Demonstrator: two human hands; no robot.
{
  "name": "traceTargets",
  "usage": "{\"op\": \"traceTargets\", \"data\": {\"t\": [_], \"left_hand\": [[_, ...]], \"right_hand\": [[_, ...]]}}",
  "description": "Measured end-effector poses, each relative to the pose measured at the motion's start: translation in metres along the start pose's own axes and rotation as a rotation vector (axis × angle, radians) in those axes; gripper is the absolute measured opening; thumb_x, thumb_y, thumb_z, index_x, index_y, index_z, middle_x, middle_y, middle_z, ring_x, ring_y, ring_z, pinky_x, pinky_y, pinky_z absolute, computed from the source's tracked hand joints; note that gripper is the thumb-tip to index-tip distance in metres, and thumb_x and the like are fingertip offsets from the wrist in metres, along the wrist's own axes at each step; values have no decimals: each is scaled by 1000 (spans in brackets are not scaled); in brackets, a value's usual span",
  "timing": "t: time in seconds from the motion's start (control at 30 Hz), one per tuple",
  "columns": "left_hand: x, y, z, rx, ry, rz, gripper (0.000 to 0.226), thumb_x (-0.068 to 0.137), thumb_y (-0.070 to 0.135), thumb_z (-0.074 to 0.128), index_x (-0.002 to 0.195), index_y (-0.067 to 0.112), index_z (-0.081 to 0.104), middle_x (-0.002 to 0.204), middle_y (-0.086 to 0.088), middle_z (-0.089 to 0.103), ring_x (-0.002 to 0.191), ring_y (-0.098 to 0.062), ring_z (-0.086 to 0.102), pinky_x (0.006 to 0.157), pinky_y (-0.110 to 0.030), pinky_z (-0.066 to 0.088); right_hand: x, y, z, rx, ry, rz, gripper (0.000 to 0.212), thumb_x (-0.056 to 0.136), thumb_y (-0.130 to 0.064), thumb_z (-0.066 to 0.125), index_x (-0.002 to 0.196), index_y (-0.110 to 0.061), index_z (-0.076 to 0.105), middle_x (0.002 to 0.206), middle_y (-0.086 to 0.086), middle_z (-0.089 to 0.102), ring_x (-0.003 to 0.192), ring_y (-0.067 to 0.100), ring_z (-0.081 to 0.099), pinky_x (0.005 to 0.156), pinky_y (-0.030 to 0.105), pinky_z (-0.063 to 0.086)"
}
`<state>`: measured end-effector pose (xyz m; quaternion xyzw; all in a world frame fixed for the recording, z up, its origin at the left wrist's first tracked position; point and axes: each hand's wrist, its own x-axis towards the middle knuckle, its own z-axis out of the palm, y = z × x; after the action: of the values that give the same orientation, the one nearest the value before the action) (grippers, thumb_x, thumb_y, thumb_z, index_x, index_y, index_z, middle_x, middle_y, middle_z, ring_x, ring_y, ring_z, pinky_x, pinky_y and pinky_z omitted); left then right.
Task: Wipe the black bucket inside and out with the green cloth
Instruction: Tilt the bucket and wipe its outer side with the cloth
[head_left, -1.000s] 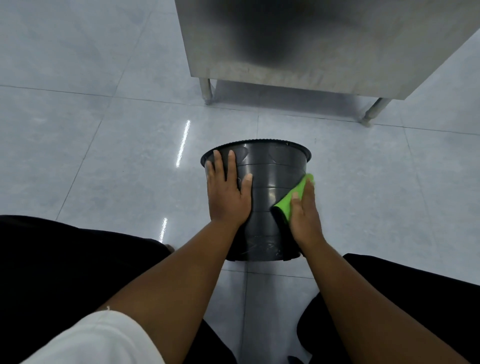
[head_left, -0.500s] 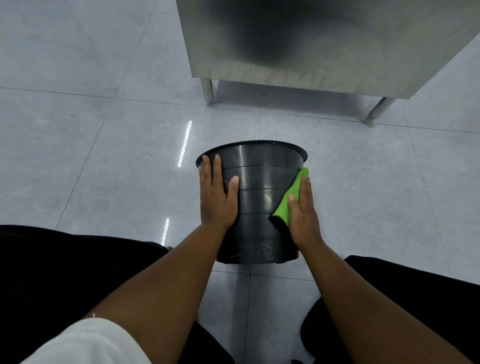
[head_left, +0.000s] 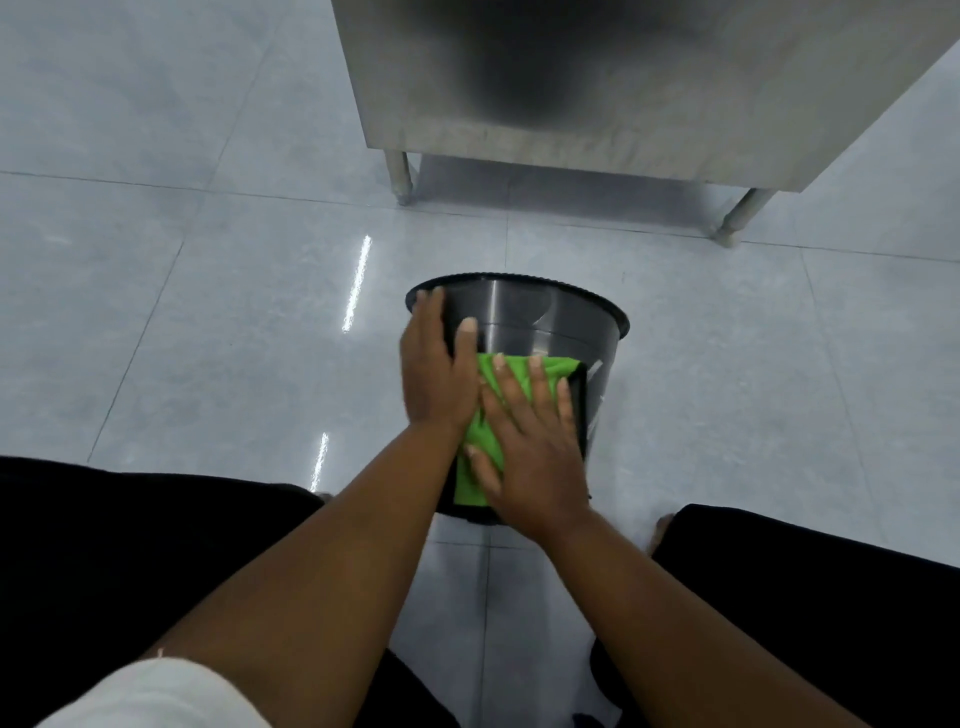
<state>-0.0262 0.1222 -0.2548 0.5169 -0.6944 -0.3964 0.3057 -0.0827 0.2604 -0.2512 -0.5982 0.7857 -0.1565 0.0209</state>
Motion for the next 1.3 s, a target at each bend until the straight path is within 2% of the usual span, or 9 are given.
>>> {"op": "traceTargets", "data": {"t": [0.13, 0.43, 0.63, 0.73, 0.8, 0.9, 1.0, 1.1, 1.3], "left_hand": [[-2, 10, 22, 176, -156, 78, 66, 95, 57, 23, 154, 29, 14, 165, 5, 4, 152, -14, 1, 124, -39, 7], [0, 8, 24, 319, -164, 122, 72, 95, 60, 25, 155, 24, 6, 165, -1, -2, 152, -19, -2, 124, -43, 8], [1, 2, 17, 269, -147, 102, 70, 97, 57, 27, 155, 24, 4, 165, 0, -2, 152, -17, -1, 124, -43, 11], [3, -4, 11, 250, -130, 99, 71, 96, 58, 23, 155, 23, 4, 165, 0, -3, 152, -15, -1, 124, -41, 11], [5, -9, 8, 217, -120, 85, 71, 96, 56, 24, 155, 22, 5, 165, 0, -2, 152, -14, 1, 124, -40, 12], [10, -18, 3, 179, -112, 49, 73, 94, 59, 21, 155, 24, 5, 165, 3, -1, 152, -11, 1, 123, -38, 14], [14, -25, 0, 150, -120, 37, 72, 93, 59, 20, 155, 26, 4, 165, 5, -1, 151, -9, 1, 122, -35, 14], [17, -30, -6, 128, -133, 31, 68, 97, 55, 24, 156, 26, 4, 165, 6, -1, 151, -6, 1, 121, -31, 12], [18, -42, -17, 53, -145, -25, 60, 101, 48, 26, 155, 31, 4, 165, 11, 3, 150, -6, 10, 116, -29, 17]], "right_hand": [[-2, 24, -1, 81, 3, 91, 70, 93, -47, 51, 154, -23, 25, 165, 1, 9, 153, 26, -6, 123, 54, 6], [-2, 55, 8, 390, 129, 351, 71, 95, -47, 36, 156, -22, 8, 165, -3, -5, 153, 20, -10, 125, 40, 2], [-2, 75, 9, 804, 62, 748, 64, 100, -50, 24, 155, -31, -2, 165, -10, 2, 150, 6, 8, 125, 42, 13], [4, 67, 8, 703, 62, 638, 66, 101, -46, 24, 155, -24, -5, 166, -4, -6, 150, 9, 0, 125, 43, 11], [14, 49, 3, 470, 64, 441, 72, 97, -49, 27, 156, -21, -3, 165, 3, -11, 152, 21, -12, 125, 45, 2], [26, 25, -2, 84, 16, 74, 72, 95, -49, 39, 156, -21, 12, 166, 5, -1, 152, 32, -10, 123, 52, 0], [31, 22, -3, 15, -3, -93, 70, 95, -50, 43, 155, -22, 20, 165, 1, 7, 153, 29, -7, 123, 53, 3], [30, 37, 5, 144, 37, 41, 74, 93, -50, 45, 155, -22, 17, 165, 0, 2, 153, 26, -8, 124, 48, 1], [34, 62, 11, 553, 69, 411, 76, 93, -55, 24, 156, -23, -2, 165, -9, -11, 152, 11, -9, 122, 32, 11]]}}
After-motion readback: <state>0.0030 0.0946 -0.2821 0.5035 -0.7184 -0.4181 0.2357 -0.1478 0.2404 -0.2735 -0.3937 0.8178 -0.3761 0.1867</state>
